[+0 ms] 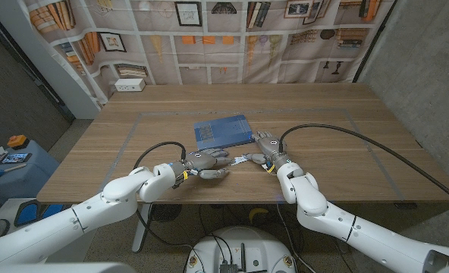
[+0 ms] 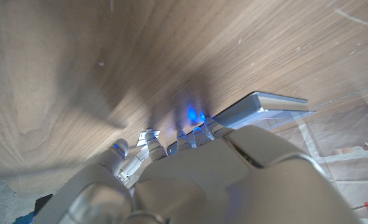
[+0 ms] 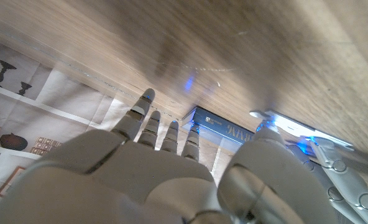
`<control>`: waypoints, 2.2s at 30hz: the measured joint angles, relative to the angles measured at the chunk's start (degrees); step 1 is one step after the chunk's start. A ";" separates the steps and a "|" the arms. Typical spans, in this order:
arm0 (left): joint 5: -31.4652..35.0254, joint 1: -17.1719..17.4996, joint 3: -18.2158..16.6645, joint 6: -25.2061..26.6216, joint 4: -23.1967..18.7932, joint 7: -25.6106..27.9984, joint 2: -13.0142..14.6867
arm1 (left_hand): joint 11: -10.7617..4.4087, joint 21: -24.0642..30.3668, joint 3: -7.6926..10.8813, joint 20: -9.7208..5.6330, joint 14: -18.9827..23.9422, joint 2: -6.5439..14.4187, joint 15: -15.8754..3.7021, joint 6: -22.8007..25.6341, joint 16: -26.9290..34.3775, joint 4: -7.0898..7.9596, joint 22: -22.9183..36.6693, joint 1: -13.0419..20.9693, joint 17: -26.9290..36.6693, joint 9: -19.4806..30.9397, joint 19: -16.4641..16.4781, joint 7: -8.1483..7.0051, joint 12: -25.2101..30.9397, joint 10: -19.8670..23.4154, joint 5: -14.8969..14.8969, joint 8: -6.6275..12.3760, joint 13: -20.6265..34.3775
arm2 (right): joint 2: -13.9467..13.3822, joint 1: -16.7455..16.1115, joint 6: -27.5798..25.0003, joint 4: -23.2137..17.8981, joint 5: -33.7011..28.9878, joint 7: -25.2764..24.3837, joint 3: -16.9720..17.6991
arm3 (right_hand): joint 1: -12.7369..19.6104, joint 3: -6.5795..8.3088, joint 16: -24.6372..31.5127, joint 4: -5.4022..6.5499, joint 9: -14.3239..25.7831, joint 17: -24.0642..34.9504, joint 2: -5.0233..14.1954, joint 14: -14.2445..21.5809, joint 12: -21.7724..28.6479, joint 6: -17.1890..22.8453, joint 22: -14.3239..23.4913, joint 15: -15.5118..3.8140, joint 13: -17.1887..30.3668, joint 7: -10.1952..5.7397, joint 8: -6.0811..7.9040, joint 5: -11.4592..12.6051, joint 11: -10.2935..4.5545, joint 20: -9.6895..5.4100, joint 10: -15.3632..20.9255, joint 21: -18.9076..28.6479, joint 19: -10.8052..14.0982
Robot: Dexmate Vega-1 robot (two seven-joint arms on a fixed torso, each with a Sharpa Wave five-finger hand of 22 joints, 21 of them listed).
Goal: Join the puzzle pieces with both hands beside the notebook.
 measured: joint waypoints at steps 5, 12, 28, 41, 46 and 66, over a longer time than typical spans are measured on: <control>-0.05 0.04 0.00 0.07 0.00 0.01 0.00 | 0.00 0.00 0.20 0.00 0.00 0.00 0.00 0.00 0.00 -0.20 0.00 0.00 0.00 0.00 0.00 0.00 0.00 0.00 0.00 -0.02 0.00 | -0.11 0.05 -0.27 -0.02 0.02 0.06 -0.15 | 0.30 0.02 0.00 -0.02 0.01 0.00 0.30 0.00 0.00 0.00 0.00 0.00 0.00 0.00 -0.14 0.00 0.00 0.32 0.00 0.00 -0.32; -0.08 0.07 0.00 0.13 0.03 0.10 0.00 | 0.00 0.00 0.43 0.00 0.00 0.00 0.00 0.00 0.00 0.06 0.00 0.00 0.00 0.00 0.00 0.00 0.00 0.00 0.00 -0.15 0.00 | -0.23 0.05 -0.66 -0.14 0.00 0.08 -0.29 | 0.30 0.16 0.00 -0.15 0.00 -0.04 0.30 0.00 0.00 -0.01 0.00 0.00 0.00 0.00 -0.22 0.00 0.00 0.54 0.00 0.00 -0.53; -0.24 0.01 0.06 0.01 0.43 0.44 -0.01 | 0.00 0.01 0.56 0.00 0.00 0.00 0.00 -0.02 0.00 -0.08 0.04 0.00 0.00 -0.01 0.01 -0.01 0.00 0.00 0.00 -0.23 0.00 | -0.24 -0.09 -0.93 -0.41 -0.07 -0.58 -0.40 | 0.59 0.17 0.00 -0.63 0.06 -0.26 0.61 0.01 0.21 0.00 0.00 -0.01 0.00 0.01 -0.21 0.00 0.00 0.62 0.01 0.00 -0.61; -0.26 -0.22 0.20 -0.09 0.69 0.47 -0.05 | 0.00 0.01 0.56 0.00 0.00 0.00 0.00 -0.02 0.00 -0.09 0.02 0.00 0.00 -0.01 0.01 -0.01 0.00 0.00 0.00 -0.22 0.00 | -0.35 -0.47 -0.21 -1.16 0.53 -2.38 0.05 | -0.31 0.00 0.00 -0.45 0.10 -0.10 1.48 0.01 0.21 0.00 0.00 -0.01 0.00 0.01 -0.21 0.00 0.00 0.61 0.01 0.00 -0.61; -0.26 -0.27 0.24 -0.12 0.76 0.47 -0.07 | 0.00 0.01 0.56 0.10 0.00 0.00 0.00 -0.02 0.00 -0.09 0.00 0.00 0.00 -0.01 0.11 -0.01 0.00 0.00 0.00 -0.21 0.00 | -0.48 -0.68 0.05 -1.40 0.70 -2.90 0.25 | -1.15 -0.24 0.00 -0.21 0.10 -0.11 1.27 0.01 0.21 0.00 0.00 -0.01 0.00 0.01 -0.21 0.00 0.00 0.93 0.01 0.00 -0.92; 0.00 -0.41 0.32 -0.16 0.88 0.56 -0.15 | 0.00 0.02 0.79 0.30 0.00 0.32 0.00 -0.03 0.00 -0.32 0.03 0.32 0.00 -0.01 0.33 -0.01 0.00 0.00 0.00 -0.15 0.00 | -1.88 -1.98 2.37 -3.40 1.55 -5.13 1.54 | -4.60 -1.52 -0.40 0.57 0.09 -0.11 0.55 -0.93 0.21 -2.99 0.00 0.51 0.00 0.94 -0.82 0.00 0.17 1.53 -0.61 -0.23 -3.17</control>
